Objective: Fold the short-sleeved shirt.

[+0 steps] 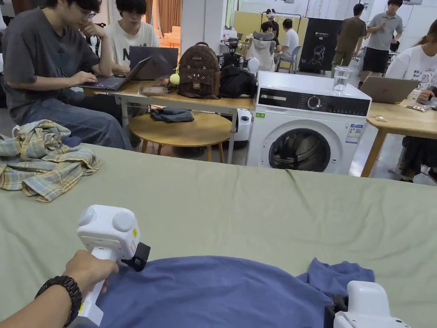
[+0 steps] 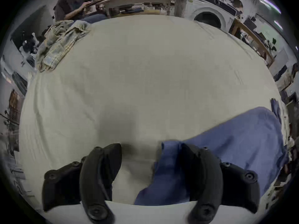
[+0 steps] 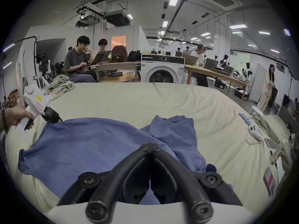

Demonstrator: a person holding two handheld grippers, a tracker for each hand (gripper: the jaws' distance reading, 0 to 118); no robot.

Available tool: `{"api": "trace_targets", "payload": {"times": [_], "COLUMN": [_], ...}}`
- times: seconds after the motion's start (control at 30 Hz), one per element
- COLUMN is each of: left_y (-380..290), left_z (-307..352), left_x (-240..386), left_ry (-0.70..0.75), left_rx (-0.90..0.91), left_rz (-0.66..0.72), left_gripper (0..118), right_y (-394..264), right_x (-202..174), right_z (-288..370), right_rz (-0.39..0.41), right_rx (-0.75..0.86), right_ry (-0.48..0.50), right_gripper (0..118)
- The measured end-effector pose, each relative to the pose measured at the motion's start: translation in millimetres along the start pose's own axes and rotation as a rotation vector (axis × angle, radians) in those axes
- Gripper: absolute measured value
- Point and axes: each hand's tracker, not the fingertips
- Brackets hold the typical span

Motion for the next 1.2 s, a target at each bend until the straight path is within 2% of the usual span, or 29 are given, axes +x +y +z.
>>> {"api": "trace_targets", "payload": {"times": [0.03,0.07,0.1,0.13,0.17,0.3,0.5,0.67,0.7,0.8,0.83,0.9,1.0,1.07,1.2], "left_y": [-0.6,0.0,-2.5,-4.4,-5.4,-6.6,-10.9,-26.8,-29.8,-40.5,-44.1,-50.2,-57.6,-61.3,-70.5], "left_z": [2.3,0.2,3.4,6.2,8.1,13.5,64.8,111.1,115.3,122.7,124.1,124.6,122.2,117.9,111.8], "left_x": [3.3,9.9,13.5,18.1,23.6,35.5,15.0,3.4,1.6,-1.1,-1.4,-1.9,-7.7,-11.1,-11.1], "left_ry": [0.015,0.038,0.048,0.041,0.019,0.035,0.004,-0.008,-0.011,-0.011,-0.008,0.007,0.005,0.005,0.006], "left_rx": [0.011,0.007,0.008,0.024,0.036,0.047,0.221,0.320,0.324,0.341,0.345,0.341,0.331,0.323,0.311], "left_rz": [0.004,0.008,-0.014,-0.040,-0.054,-0.123,-0.072,-0.062,-0.063,-0.053,-0.059,-0.064,-0.053,-0.039,-0.033], "left_gripper": [73,67,54,24,0,0,0,0,0,0,0,0,0,0,0], "right_y": [0.1,0.3,1.4,1.7,2.1,4.0,16.2,49.0,56.3,70.3,73.4,74.5,70.8,63.7,43.6], "right_x": [1.0,1.9,0.6,0.5,0.4,-0.1,13.1,45.6,54.1,85.1,94.8,112.3,129.9,132.8,124.2], "right_z": [-0.7,-1.3,-2.3,-3.8,-5.4,-12.7,-21.8,-46.8,-56.4,-91.4,-103.0,-122.0,-145.0,-155.5,-168.9], "right_rz": [-0.004,-0.006,-0.006,-0.006,-0.005,-0.011,-0.004,-0.033,-0.035,-0.071,-0.091,-0.094,-0.150,-0.162,-0.215], "right_rx": [-0.003,-0.006,-0.010,-0.015,-0.021,-0.057,-0.103,-0.148,-0.174,-0.272,-0.315,-0.365,-0.465,-0.531,-0.655], "right_ry": [0.000,0.002,0.000,-0.005,-0.010,-0.015,-0.023,-0.052,-0.061,-0.070,-0.064,-0.080,-0.050,-0.052,0.037], "right_gripper": [0,0,0,0,0,0,0,0,5,48,52,52,52,52,51]}}
